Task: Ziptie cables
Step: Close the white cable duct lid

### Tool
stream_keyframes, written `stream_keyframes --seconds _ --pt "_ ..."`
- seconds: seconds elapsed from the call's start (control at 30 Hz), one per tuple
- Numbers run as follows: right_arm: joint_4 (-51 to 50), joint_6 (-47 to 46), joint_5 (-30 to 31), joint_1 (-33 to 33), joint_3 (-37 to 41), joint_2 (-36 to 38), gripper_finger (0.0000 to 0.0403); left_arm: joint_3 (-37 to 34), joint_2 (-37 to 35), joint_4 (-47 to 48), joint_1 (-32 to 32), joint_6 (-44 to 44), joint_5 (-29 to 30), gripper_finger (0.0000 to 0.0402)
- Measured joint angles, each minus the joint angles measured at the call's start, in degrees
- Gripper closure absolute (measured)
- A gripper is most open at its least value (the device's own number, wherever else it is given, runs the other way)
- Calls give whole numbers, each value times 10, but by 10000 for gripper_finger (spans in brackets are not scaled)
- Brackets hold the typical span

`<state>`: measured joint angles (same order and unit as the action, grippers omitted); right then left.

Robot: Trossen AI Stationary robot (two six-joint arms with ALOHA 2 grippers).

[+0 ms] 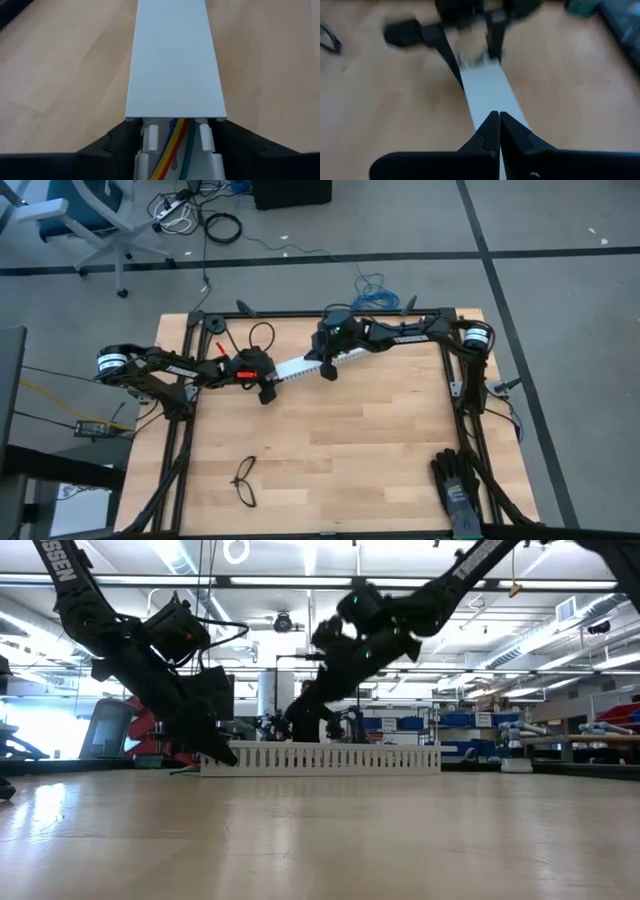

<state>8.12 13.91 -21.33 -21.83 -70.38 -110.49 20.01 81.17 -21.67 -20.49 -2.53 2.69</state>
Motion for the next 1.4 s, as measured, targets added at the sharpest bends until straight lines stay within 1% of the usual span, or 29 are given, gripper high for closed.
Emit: stream_keyframes --seconds 0.1,0.23,0.33,0.43,0.63,0.8,0.9,0.97,1.03,1.27,1.4 --pt "-1 3 1 2 8 26 403 0 0 -1 0 -7 5 171" --pt "-3 6 1 0 22 46 403 0 0 1 0 -4 7 144" --pt "-10 6 3 0 24 48 403 1 0 -1 0 2 8 122" --pt "-21 6 7 0 24 47 403 13 -3 0 0 28 9 112" --pt "-25 -1 8 -2 24 47 403 23 -33 20 0 12 9 115" --pt "-31 -3 9 -3 24 47 403 23 -95 115 0 29 4 117" --pt "-30 -3 9 -4 24 47 403 23 -131 158 2 41 2 117" --pt "-30 -3 9 -5 24 47 403 23 -143 180 3 42 2 117" --pt "-30 -3 9 -5 24 47 403 22 -145 202 3 43 2 117" --pt "-29 -3 15 -5 24 47 403 22 -134 218 3 47 2 117" --pt "-33 -3 22 -5 24 47 403 22 -134 242 3 51 1 117"
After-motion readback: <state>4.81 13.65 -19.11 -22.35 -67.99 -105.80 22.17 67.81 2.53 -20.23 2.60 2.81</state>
